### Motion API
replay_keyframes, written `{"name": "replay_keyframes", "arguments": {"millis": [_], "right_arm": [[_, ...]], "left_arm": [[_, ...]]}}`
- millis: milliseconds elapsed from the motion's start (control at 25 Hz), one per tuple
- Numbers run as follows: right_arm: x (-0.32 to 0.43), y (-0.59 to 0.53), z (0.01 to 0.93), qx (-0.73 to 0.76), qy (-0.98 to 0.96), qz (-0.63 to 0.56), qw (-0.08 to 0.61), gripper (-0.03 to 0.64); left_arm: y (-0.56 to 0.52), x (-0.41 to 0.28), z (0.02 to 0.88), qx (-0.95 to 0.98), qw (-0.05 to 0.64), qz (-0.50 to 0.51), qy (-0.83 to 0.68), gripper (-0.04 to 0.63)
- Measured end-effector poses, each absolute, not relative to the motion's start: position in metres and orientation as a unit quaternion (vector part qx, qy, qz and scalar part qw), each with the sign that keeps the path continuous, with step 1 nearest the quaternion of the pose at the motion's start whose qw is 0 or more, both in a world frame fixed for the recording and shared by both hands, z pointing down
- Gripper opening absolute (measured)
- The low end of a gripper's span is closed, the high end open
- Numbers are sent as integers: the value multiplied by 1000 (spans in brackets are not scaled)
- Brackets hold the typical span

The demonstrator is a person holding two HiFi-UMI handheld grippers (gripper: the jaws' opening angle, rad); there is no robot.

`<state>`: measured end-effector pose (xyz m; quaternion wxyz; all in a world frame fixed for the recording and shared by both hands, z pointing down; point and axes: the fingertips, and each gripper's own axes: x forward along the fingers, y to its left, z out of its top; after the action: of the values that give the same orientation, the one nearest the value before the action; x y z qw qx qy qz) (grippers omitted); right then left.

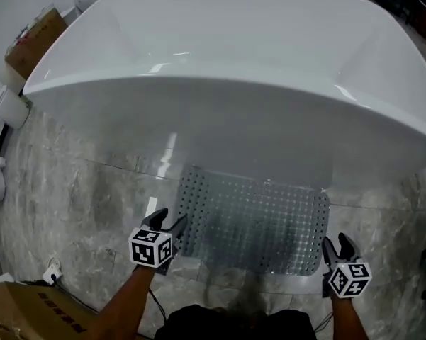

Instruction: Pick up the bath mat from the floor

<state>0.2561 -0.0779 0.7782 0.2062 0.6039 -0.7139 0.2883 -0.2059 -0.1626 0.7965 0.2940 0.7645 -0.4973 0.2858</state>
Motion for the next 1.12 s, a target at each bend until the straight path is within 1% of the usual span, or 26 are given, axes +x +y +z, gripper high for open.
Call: {"name": "replay_keyframes", "arguments": {"millis": [240, 520, 640, 840, 1000, 1080, 1120], "right_arm": [[278, -86, 868, 609, -691, 317, 225, 266], [297, -87, 958, 607, -657, 358, 267, 334], [309, -84, 985, 614, -637, 379, 274, 355], [315, -75, 1021, 609, -613, 411, 290, 411], [314, -79, 1024, 621, -604, 395, 305, 398], [312, -79, 1022, 624, -605, 386, 310, 355], [310, -78, 1021, 625, -605, 383, 311, 317]], "left_arm": [[-171, -227, 886, 730, 339, 312, -504, 267], [-160, -244, 973, 705, 377, 367, -475, 302], [-156, -246, 996, 700, 389, 376, -465, 308], [-155, -238, 1015, 702, 389, 379, -460, 307], [-159, -239, 1019, 705, 371, 386, -464, 308], [-158, -238, 1018, 707, 366, 385, -467, 299], [-157, -236, 1018, 708, 366, 383, -467, 286]]}}
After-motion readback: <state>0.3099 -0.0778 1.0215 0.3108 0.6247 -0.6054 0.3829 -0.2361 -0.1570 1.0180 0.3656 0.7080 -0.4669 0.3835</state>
